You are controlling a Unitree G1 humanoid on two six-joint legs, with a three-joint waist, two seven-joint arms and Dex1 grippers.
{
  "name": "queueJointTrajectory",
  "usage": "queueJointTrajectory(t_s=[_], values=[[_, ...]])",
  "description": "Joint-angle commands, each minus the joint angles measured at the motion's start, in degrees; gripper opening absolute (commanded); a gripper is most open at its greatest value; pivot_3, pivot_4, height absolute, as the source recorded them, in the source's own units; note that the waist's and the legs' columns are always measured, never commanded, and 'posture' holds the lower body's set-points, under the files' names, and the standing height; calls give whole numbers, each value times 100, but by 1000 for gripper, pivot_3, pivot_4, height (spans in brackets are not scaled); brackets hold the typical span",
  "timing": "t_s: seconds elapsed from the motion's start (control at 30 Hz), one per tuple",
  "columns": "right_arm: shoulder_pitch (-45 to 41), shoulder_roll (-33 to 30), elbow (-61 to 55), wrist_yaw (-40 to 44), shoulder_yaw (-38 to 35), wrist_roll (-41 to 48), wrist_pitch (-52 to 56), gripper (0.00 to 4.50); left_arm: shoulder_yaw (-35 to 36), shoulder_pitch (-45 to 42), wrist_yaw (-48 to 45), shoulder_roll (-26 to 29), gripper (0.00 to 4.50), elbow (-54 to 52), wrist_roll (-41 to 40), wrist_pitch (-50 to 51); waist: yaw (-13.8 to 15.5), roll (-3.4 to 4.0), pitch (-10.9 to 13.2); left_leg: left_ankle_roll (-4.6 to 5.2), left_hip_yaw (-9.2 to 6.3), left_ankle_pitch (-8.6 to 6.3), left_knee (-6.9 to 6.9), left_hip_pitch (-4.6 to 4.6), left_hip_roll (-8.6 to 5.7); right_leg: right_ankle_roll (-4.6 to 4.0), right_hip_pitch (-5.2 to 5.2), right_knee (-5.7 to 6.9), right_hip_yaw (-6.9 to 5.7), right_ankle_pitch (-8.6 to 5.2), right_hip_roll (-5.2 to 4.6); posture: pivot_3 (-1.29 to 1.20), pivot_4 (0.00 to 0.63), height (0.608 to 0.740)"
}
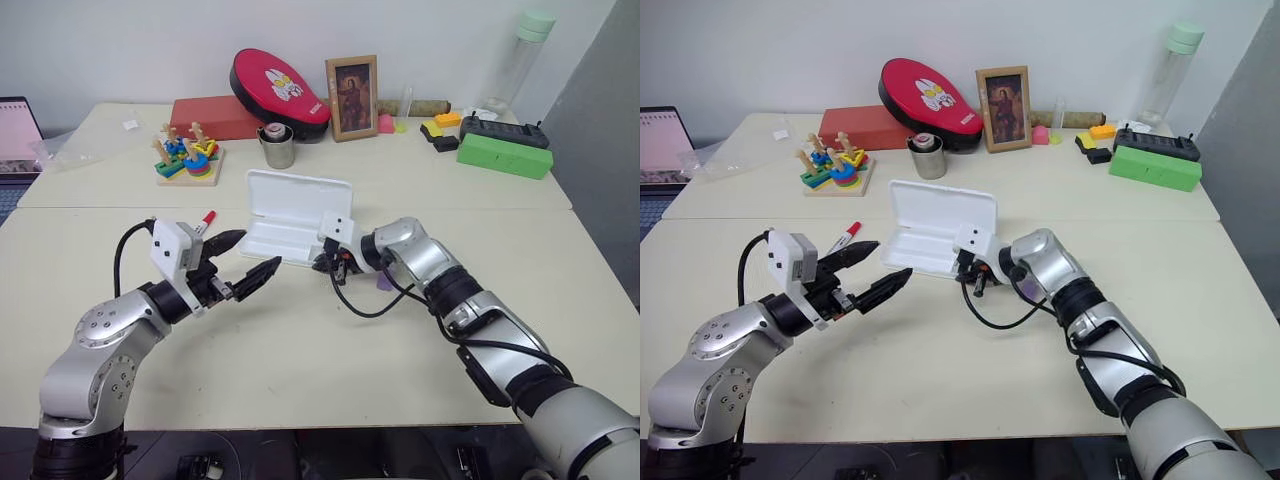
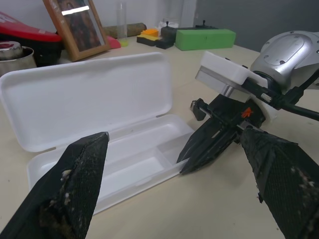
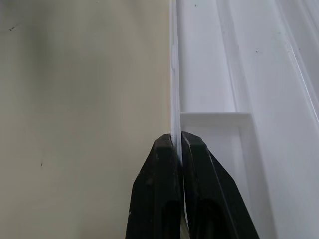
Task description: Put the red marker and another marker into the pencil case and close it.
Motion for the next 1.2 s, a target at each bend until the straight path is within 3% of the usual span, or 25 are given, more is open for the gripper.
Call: queueJointTrajectory(t_s=[0.03,0.27,0.43,0.53,0.63,1.0,1.17,1.2], values=[[269,-201,-1176,441,6,174,165,93,415,352,-192,287,4500,-353,-169,69,-1,1,0,0,0,0,-1,-1,0,0,-1,0,0,0,0,0,150,740],[1415,-719,-3124,747,514,20,647,93,741,1155,-412,581,4500,-808,-340,235,2,2,1,0,0,0,-1,0,0,-1,-1,-2,-1,-2,-1,0,150,740],[1734,-642,-3502,551,748,-54,863,93,797,1172,-321,588,4500,-837,-375,275,2,0,0,0,0,0,3,4,1,4,1,0,1,-3,0,0,150,740],[1545,-520,-3535,363,468,127,955,93,819,1104,-298,601,4500,-887,-459,349,3,0,0,0,0,0,5,4,1,25,1,0,1,-13,0,0,150,740],[1244,-561,-3462,318,162,280,1059,491,788,1009,-286,622,4500,-861,-444,369,3,0,0,-1,0,0,4,3,0,25,1,0,1,-13,0,0,150,740],[868,-544,-2583,42,110,166,932,3233,437,507,-148,539,4500,-867,-444,483,2,-2,-1,0,0,0,2,2,0,17,2,-2,0,-10,-1,0,150,740],[733,-418,-2242,-102,229,16,1083,3233,364,431,-134,528,4500,-878,-448,498,-15,-1,-1,0,0,0,1,3,0,-1,0,-2,1,0,0,0,150,740],[710,-402,-2189,-91,257,0,1122,3043,343,419,-123,522,4500,-888,-451,503,-14,-2,-1,0,0,0,1,3,1,-1,-1,-1,1,0,0,0,150,740]])
